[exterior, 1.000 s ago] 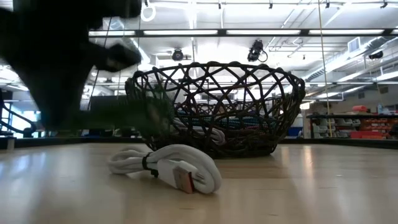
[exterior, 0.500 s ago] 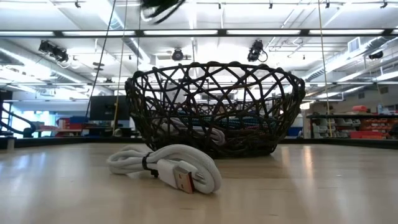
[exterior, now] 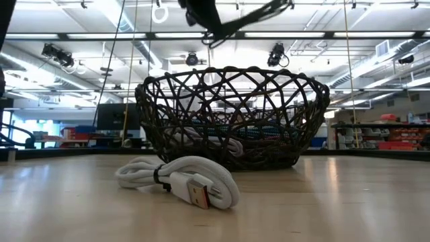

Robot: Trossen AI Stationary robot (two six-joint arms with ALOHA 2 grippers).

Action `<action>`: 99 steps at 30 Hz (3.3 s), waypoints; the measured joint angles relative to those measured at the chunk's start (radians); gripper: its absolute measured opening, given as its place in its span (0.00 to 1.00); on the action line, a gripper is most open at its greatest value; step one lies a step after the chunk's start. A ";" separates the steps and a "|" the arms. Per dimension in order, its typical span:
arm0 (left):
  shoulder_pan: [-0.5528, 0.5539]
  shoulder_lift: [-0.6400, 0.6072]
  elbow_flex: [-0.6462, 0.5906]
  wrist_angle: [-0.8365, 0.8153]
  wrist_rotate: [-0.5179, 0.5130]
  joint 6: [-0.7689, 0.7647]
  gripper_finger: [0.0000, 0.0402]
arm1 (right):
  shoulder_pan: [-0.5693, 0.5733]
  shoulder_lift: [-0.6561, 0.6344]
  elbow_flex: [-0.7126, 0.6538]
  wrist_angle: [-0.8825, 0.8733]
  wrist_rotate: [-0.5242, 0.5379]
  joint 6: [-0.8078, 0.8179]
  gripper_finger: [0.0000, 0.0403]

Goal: Pick and place USB-C Cables
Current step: Put the green charger cable into the black mesh basket, then put the gray charger cable into the black mesh basket

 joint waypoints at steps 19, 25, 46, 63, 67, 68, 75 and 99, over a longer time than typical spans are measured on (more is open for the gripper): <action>0.130 0.180 -0.006 -0.067 0.158 0.037 0.07 | -0.001 0.000 0.000 0.001 0.007 0.009 0.26; 0.121 0.275 -0.006 -0.097 0.160 0.025 0.07 | -0.001 0.000 0.000 -0.001 0.007 0.010 0.26; 0.127 0.340 -0.006 -0.133 0.124 0.029 0.07 | -0.001 0.000 0.000 -0.008 0.007 -0.017 0.26; 0.126 0.313 -0.006 -0.173 0.125 -0.065 0.56 | -0.001 -0.001 0.000 -0.008 0.007 -0.068 0.26; 0.128 0.243 -0.006 -0.217 0.118 -0.099 0.56 | -0.001 -0.010 0.000 -0.010 0.002 -0.080 0.26; 0.128 0.217 -0.006 -0.226 0.107 -0.108 0.56 | -0.001 -0.013 0.000 -0.012 0.000 -0.082 0.26; 0.094 -0.015 -0.005 -0.255 0.040 -0.204 0.53 | 0.009 -0.027 0.000 -0.076 -0.053 -0.041 0.25; -0.262 -0.379 -0.006 -0.319 -0.457 -0.412 0.52 | 0.440 0.129 -0.411 0.085 -0.043 0.432 0.24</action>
